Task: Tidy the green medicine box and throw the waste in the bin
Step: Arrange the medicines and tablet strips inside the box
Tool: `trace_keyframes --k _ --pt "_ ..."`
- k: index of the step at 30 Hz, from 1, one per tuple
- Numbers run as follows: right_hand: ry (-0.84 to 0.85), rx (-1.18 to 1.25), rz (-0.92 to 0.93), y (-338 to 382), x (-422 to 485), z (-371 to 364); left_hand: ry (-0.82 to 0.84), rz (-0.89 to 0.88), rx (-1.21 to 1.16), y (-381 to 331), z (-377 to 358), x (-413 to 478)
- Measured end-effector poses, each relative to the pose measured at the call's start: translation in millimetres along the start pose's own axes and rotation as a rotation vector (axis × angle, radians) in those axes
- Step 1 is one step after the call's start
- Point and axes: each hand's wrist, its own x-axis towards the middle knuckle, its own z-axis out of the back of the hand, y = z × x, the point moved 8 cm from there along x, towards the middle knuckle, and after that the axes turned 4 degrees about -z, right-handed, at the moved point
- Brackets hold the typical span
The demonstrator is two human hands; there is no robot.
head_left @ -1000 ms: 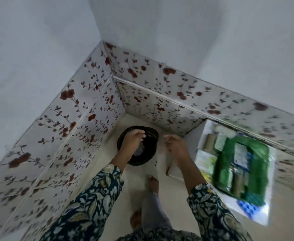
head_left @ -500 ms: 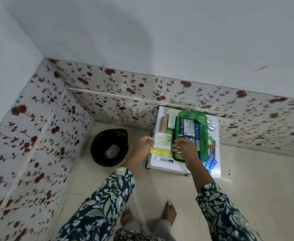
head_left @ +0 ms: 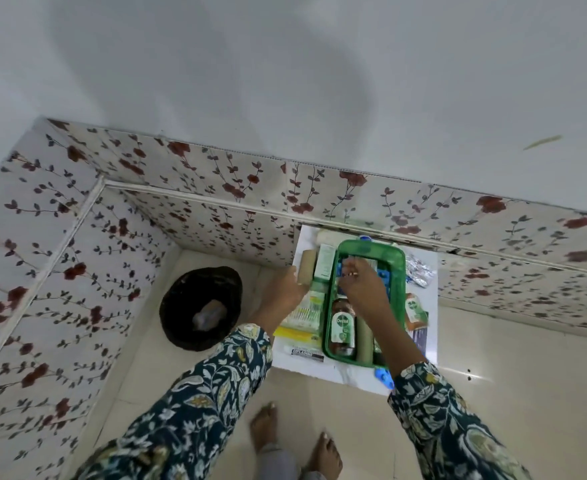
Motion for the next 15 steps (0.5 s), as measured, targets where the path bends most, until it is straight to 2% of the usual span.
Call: trace_keyframes --k 1,3,6,8,15 --pt "0.015 -0.139 0.095 12.9 10.0 -3.7 -0.009 -0.02 0.096 -3.2 -2.1 10.9" --pt "-0.005 -0.465 0.157 29.6 88.0 -29.9 0.002 0.001 0.3 5.5 -9.3 94.7" --pt "0.016 -0.908 0.249 47.4 88.5 -44.4 -0.037 0.024 0.43 2.4 -11.3 93.8" --pt "0.05 -1.041 0.277 47.0 85.3 -56.0 -0.056 -0.017 0.453 -0.2 -17.7 88.3" --pt "0.087 -1.258 0.249 40.3 89.7 -82.6 0.044 0.103 0.322 32.9 -25.4 92.8"
